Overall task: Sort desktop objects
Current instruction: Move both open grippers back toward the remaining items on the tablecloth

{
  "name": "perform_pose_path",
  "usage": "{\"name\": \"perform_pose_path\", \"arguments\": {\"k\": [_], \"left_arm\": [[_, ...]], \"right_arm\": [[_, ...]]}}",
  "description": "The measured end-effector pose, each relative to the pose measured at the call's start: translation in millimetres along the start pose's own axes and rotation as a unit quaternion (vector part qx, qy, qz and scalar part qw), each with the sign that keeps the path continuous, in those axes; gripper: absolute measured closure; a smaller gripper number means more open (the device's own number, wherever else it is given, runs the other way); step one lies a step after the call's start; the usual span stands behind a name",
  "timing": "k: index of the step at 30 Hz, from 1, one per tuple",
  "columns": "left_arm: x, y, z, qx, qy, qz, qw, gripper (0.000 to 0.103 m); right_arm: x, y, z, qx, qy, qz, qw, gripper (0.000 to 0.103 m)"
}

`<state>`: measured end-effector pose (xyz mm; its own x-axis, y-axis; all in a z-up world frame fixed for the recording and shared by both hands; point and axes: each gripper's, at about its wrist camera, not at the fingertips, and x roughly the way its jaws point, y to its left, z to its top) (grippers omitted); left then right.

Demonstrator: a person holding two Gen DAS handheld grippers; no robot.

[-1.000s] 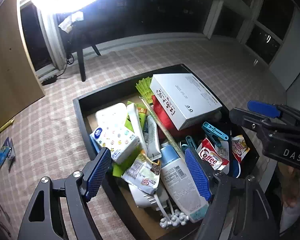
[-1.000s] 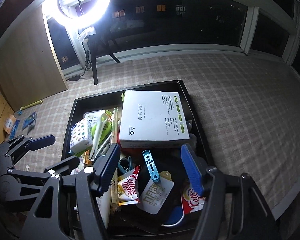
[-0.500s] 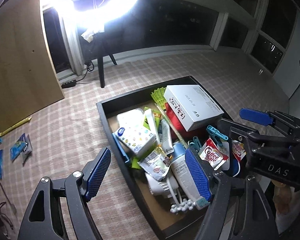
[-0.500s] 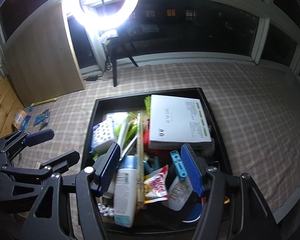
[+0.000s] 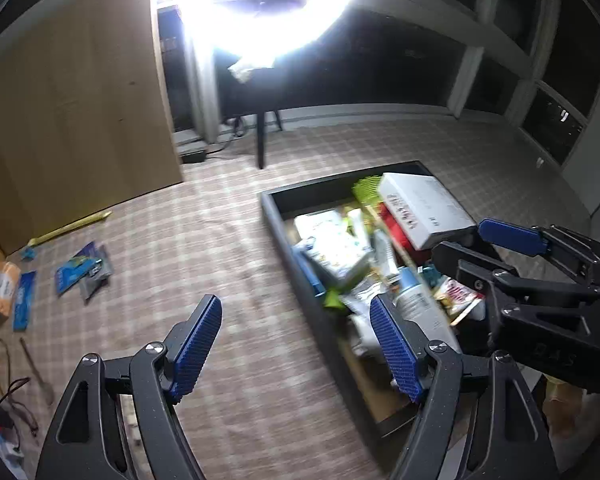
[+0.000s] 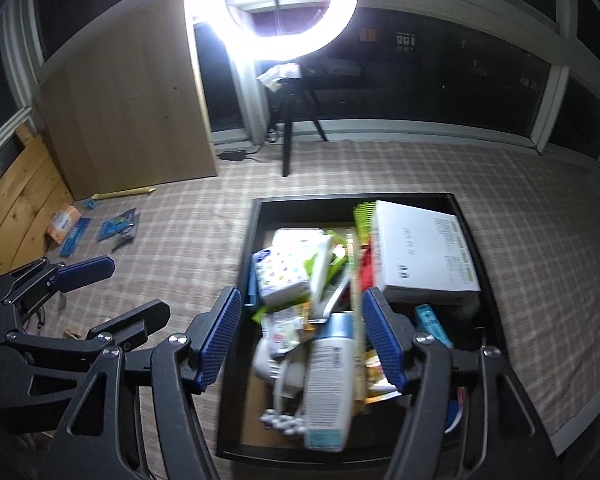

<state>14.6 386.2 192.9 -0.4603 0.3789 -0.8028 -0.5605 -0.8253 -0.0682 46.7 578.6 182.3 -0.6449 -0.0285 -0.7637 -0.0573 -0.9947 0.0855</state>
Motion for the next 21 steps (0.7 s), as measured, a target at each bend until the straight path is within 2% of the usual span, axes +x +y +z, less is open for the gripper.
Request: {"name": "perform_pose_path", "arguments": {"k": [6, 21], "left_arm": [[-14, 37, -19, -0.029, 0.001, 0.033, 0.999, 0.028], [-48, 122, -63, -0.093, 0.005, 0.061, 0.9938, 0.027]], "right_arm": [[-1, 39, -5, -0.016, -0.009, 0.003, 1.0, 0.041], [4, 119, -30, -0.031, 0.001, 0.034, 0.999, 0.041]]}}
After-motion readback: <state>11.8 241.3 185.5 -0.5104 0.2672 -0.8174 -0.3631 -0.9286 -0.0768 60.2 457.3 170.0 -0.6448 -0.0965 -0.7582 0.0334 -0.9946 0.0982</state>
